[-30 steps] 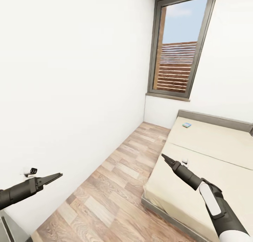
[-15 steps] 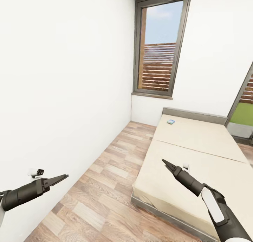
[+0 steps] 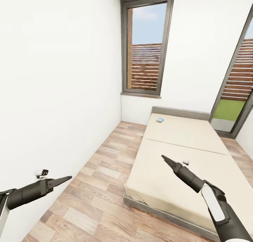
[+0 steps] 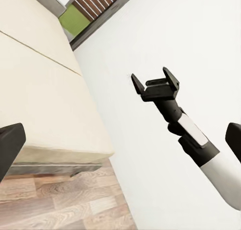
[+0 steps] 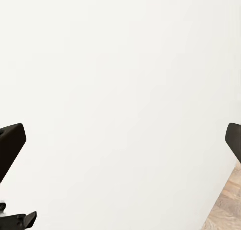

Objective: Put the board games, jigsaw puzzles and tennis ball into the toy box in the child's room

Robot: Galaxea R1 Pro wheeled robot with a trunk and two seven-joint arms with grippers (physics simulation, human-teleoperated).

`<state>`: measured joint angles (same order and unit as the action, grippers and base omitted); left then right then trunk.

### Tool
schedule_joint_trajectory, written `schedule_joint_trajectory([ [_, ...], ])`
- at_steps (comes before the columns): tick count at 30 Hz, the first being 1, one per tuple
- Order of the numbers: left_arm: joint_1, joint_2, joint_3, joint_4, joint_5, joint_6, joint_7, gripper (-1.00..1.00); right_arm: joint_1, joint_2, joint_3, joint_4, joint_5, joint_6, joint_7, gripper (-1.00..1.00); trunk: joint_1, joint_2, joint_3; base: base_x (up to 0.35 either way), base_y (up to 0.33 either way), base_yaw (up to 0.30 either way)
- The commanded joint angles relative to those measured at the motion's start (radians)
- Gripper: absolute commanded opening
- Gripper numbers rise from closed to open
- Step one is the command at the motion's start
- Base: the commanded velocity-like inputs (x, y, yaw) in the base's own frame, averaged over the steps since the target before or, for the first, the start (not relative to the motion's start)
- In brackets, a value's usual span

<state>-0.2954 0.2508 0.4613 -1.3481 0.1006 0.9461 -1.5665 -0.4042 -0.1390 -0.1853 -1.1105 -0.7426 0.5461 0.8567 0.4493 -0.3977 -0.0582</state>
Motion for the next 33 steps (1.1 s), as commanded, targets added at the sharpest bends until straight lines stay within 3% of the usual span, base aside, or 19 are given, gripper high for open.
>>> schedule_joint_trajectory([
  [1,-0.001,0.0,0.0,0.0,-0.001,0.011,-0.004,1.0,-0.001,0.0,0.0,0.0,-0.006,0.007,0.002,1.0,0.001,-0.002,-0.002,0.0,0.0,-0.136],
  [22,-0.001,-0.005,-0.004,0.0,-0.001,0.011,-0.004,1.0,0.0,0.003,-0.002,0.002,-0.003,0.001,0.044,1.0,0.001,-0.002,-0.002,0.0,0.0,-0.109],
  [33,-0.003,-0.006,-0.004,-0.001,-0.001,0.011,-0.004,1.0,-0.001,-0.011,-0.015,0.004,-0.005,0.004,0.068,1.0,0.001,-0.002,-0.002,0.0,0.0,-0.189],
])
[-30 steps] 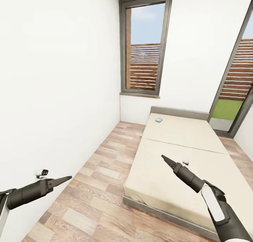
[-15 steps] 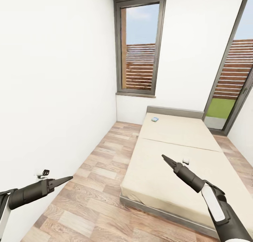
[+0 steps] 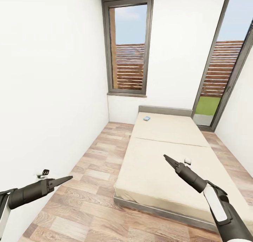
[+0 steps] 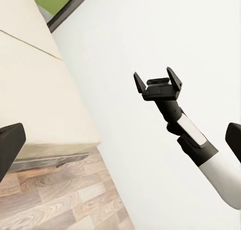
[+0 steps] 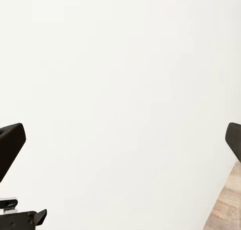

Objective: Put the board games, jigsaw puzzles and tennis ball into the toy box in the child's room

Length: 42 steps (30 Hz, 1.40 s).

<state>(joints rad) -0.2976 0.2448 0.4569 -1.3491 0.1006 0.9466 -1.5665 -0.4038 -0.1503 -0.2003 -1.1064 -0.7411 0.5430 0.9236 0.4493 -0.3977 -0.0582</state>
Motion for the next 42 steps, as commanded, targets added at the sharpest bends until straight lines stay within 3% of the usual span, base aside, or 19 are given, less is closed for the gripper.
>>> schedule_joint_trajectory([
  [1,-0.001,0.0,0.001,-0.001,-0.001,0.011,-0.004,1.0,-0.001,0.0,0.0,0.0,-0.006,0.008,0.001,1.0,0.001,-0.002,-0.002,0.0,0.0,-0.227],
  [23,-0.002,0.001,0.002,-0.001,-0.001,0.011,-0.004,1.0,-0.001,-0.001,-0.001,0.001,-0.006,0.008,0.003,1.0,0.001,-0.002,-0.002,0.0,0.0,-0.261],
  [42,-0.002,0.001,0.001,-0.002,-0.001,0.011,-0.004,1.0,-0.001,-0.002,-0.011,0.002,-0.007,0.009,0.003,1.0,0.001,-0.002,-0.002,0.0,0.0,-0.024],
])
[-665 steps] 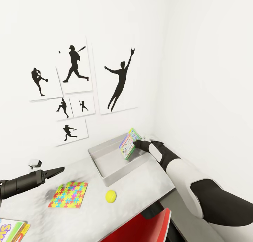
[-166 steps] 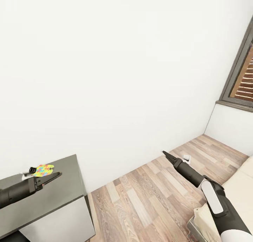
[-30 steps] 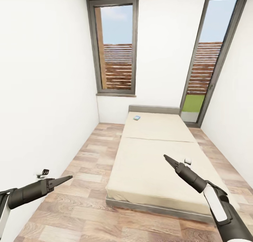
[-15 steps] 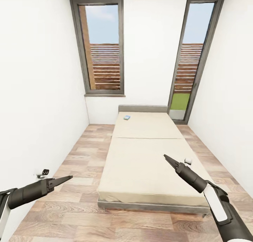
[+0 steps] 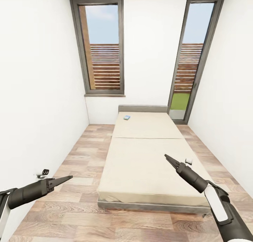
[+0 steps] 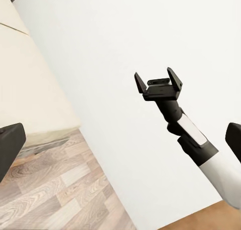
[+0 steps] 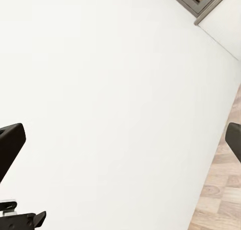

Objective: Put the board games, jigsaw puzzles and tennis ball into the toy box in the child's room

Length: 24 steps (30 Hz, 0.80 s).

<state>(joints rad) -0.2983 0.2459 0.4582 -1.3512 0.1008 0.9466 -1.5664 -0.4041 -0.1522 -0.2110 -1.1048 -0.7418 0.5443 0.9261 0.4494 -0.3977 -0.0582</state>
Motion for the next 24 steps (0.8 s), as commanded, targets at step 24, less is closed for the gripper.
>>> schedule_joint_trajectory([
  [24,-0.001,0.001,0.001,0.0,-0.001,0.011,-0.004,1.0,-0.001,0.001,-0.034,0.0,-0.006,0.008,-0.001,1.0,0.001,-0.002,-0.002,0.0,0.0,0.0],
])
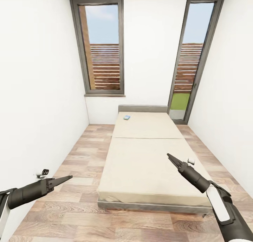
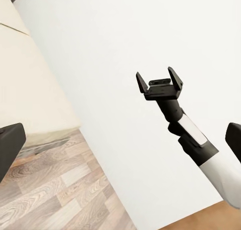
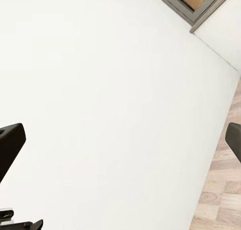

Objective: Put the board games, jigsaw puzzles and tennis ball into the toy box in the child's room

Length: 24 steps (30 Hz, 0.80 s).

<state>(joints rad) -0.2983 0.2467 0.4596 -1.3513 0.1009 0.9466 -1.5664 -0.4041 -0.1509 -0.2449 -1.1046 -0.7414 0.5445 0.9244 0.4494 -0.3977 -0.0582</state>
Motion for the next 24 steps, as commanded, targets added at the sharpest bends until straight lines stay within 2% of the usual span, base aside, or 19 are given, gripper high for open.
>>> schedule_joint_trajectory([
  [1,-0.001,0.0,0.001,0.0,-0.001,0.011,-0.004,1.0,-0.001,0.001,0.0,0.0,-0.006,0.007,0.0,1.0,0.001,-0.002,-0.002,0.0,0.0,0.0],
  [9,-0.001,0.002,0.002,0.0,-0.001,0.011,-0.004,1.0,-0.001,0.002,0.0,-0.001,0.001,0.005,-0.014,1.0,0.001,-0.002,-0.002,0.0,0.0,0.0],
  [14,-0.005,0.002,0.002,0.0,-0.002,0.011,0.016,1.0,-0.001,-0.002,0.0,-0.01,0.008,0.01,-0.121,1.0,0.001,-0.002,-0.002,0.0,0.0,0.0],
  [16,-0.006,0.003,0.002,0.0,-0.003,0.011,0.056,1.0,-0.001,-0.003,0.0,-0.014,0.009,0.022,-0.176,1.0,0.001,-0.002,-0.002,0.0,0.0,0.0],
  [18,-0.006,0.003,0.002,0.0,-0.003,0.011,0.092,1.0,-0.001,-0.003,0.0,-0.014,0.009,0.031,-0.204,1.0,0.001,-0.002,-0.002,0.0,0.0,0.0],
  [19,-0.006,0.003,0.002,0.001,-0.003,0.011,0.133,1.0,-0.001,-0.003,-0.001,-0.014,0.009,0.039,-0.22,1.0,0.001,-0.002,-0.002,0.0,0.0,0.0],
  [21,-0.007,0.003,0.002,0.002,-0.001,0.012,0.194,1.0,-0.001,-0.003,0.0,-0.017,0.007,0.043,-0.234,1.0,0.001,-0.002,-0.002,0.0,0.0,0.0],
  [24,-0.007,0.001,0.002,0.001,0.003,0.01,0.25,1.0,-0.001,-0.002,0.001,-0.019,0.006,0.045,-0.242,1.0,0.001,-0.002,-0.002,0.0,0.0,0.0],
])
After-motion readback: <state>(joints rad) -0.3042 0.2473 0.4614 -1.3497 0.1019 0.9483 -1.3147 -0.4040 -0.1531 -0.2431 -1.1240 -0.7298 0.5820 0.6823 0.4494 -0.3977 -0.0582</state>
